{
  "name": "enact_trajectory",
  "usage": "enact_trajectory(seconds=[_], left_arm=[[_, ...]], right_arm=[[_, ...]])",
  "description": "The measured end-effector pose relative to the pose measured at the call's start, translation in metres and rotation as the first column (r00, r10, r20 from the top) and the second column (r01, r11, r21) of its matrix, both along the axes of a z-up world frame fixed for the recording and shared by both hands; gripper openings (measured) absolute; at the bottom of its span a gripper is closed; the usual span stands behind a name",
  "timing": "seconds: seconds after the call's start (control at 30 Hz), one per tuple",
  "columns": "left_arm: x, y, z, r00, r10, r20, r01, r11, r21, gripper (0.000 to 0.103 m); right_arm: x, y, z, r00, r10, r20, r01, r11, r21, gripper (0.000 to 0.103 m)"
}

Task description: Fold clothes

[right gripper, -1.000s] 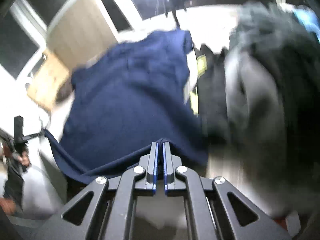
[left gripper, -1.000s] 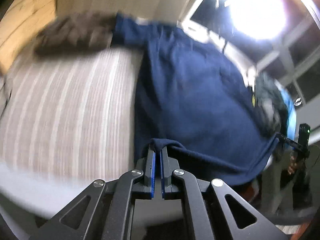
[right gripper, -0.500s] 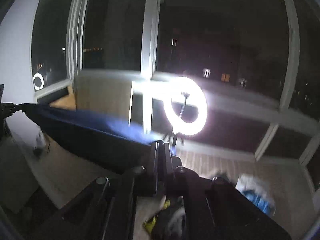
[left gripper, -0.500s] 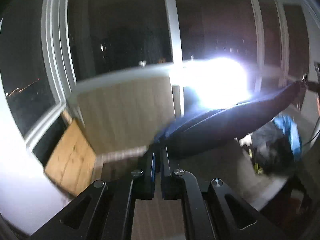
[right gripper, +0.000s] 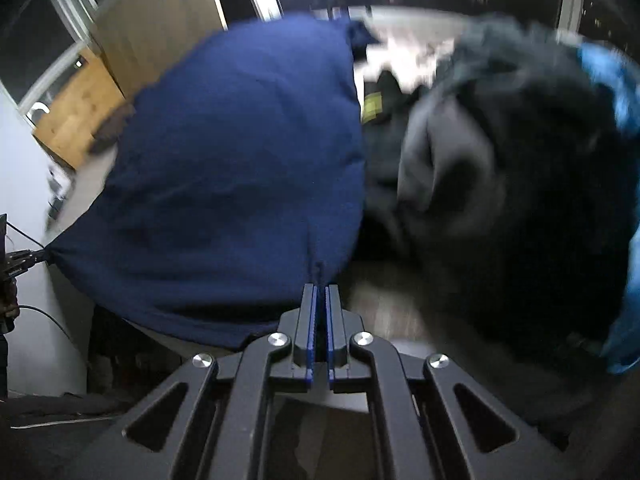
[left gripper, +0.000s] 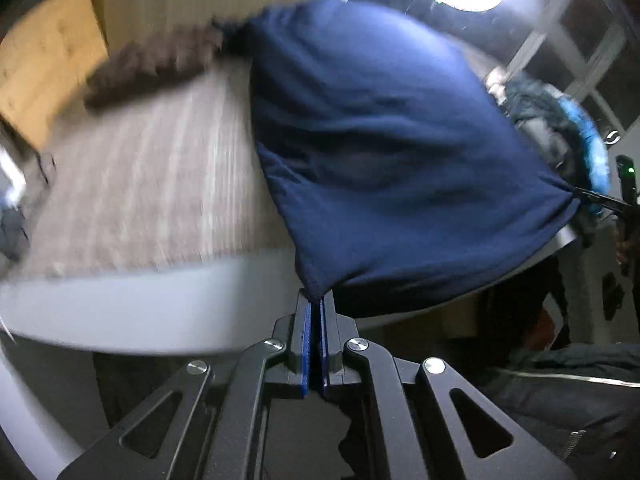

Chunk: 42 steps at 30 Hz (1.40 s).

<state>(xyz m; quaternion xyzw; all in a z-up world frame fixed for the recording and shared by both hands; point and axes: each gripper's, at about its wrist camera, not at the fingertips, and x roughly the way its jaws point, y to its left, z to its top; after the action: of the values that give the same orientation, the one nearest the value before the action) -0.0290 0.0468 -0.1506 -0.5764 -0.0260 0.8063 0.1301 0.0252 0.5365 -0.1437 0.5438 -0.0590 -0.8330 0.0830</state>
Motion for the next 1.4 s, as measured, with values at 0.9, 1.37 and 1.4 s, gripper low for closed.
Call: enact_trajectory(seconds=[0.9, 1.37, 1.4], left_arm=[[-0.064, -0.040, 0.080, 0.994, 0.029, -0.104, -0.043, 0.990, -0.135, 0.021], [-0.343, -0.039, 0.063, 0.976, -0.060, -0.211, 0.024, 0.986, -0.167, 0.036], [-0.360, -0.040, 0.055, 0.979, -0.057, -0.198, 0.025, 0.986, -0.163, 0.036]], right_arm=[[-0.043, -0.001, 0.069, 1.000, 0.011, -0.002, -0.011, 0.997, 0.080, 0.033], [-0.204, -0.138, 0.067, 0.993, 0.088, -0.085, -0.083, 0.995, 0.059, 0.037], [-0.210, -0.141, 0.063, 0.993, 0.086, -0.082, -0.082, 0.995, 0.060, 0.037]])
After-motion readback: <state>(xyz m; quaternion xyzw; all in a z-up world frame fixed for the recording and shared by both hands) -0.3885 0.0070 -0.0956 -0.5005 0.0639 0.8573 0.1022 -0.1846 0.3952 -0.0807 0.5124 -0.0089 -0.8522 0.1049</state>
